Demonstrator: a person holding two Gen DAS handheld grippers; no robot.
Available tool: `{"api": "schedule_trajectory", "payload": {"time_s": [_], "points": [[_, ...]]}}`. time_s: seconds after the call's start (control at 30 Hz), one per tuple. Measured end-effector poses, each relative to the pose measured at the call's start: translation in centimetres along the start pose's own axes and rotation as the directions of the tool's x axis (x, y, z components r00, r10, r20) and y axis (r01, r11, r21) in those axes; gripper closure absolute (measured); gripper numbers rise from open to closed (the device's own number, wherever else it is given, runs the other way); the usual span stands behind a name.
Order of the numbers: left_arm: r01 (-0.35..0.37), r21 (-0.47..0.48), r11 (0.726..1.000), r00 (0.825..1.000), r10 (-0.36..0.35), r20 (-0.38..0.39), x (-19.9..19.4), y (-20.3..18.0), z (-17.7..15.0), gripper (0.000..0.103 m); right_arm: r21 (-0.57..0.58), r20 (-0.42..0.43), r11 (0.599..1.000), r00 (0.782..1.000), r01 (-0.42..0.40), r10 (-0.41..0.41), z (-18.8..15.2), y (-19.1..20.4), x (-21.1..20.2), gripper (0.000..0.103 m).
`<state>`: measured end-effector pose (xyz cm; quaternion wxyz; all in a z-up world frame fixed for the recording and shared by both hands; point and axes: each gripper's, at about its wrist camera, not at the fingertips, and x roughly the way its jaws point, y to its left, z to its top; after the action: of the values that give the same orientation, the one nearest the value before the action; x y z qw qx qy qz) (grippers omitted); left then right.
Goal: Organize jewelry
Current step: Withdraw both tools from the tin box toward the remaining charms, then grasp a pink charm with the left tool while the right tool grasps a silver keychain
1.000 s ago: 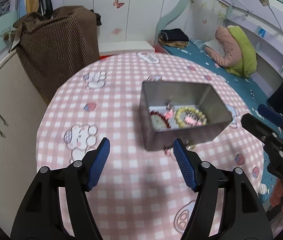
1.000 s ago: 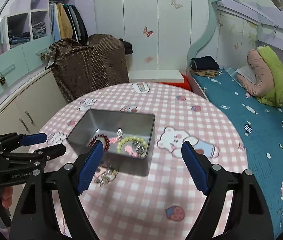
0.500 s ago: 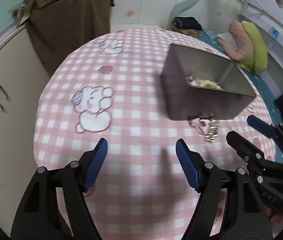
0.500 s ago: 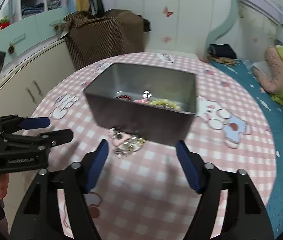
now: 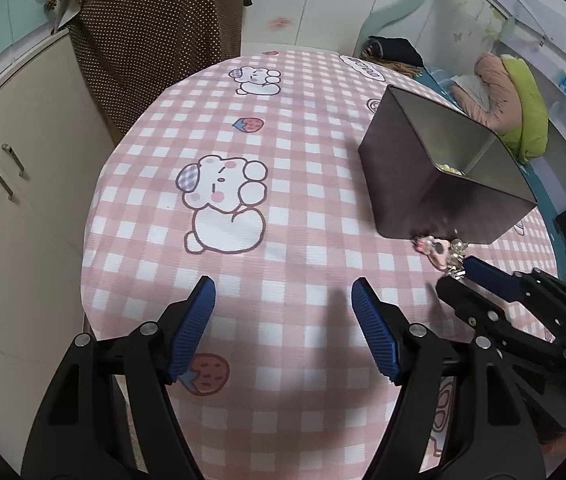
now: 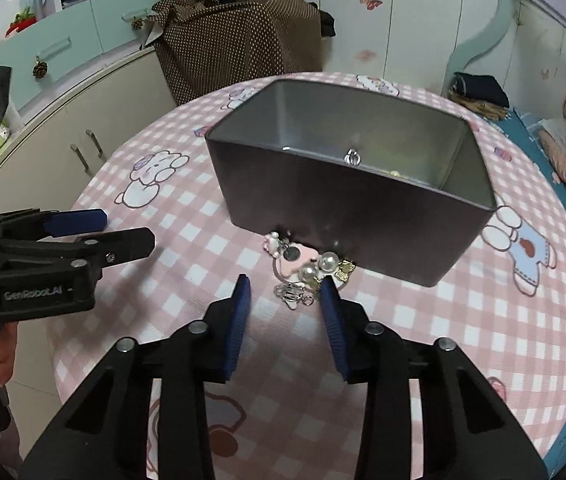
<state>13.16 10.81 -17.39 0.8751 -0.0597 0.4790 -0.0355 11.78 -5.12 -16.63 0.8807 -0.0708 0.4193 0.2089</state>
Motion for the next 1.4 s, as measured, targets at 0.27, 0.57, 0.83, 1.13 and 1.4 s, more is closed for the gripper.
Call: {"api": "schedule_trajectory", "payload": {"time_s": [0.27,0.57,0.83,1.13,1.4], "points": [[0.025,0.0,1.0,1.0,-0.025,0.002,0.2,-0.1,0.1,0.031,-0.031,-0.005,0.999,1.0,0.026,-0.026,0.0,0.2,0.3,0.088],[0.091,0.031,0.995,0.996,-0.091,-0.007,0.3,-2.3,0.5,0.031,0.038,0.01,0.998,0.998,0.057,-0.058,-0.7,-2.2,-1.5,0.088],[0.095,0.103,0.99,0.995,-0.092,-0.025,1.7,-6.2,1.3,0.031,0.099,0.036,0.99,0.994,0.096,-0.1,-1.0,-5.1,-3.0,0.088],[-0.013,0.15,0.989,1.0,0.015,-0.01,3.6,-8.8,2.2,0.031,0.116,0.061,0.989,0.993,0.09,-0.098,-1.4,-6.6,-4.2,0.088],[-0.027,0.178,0.984,1.0,0.027,0.007,3.5,-8.9,2.2,0.062,0.135,0.064,0.988,0.995,0.07,-0.079,-1.7,-7.7,-4.1,0.088]]}}
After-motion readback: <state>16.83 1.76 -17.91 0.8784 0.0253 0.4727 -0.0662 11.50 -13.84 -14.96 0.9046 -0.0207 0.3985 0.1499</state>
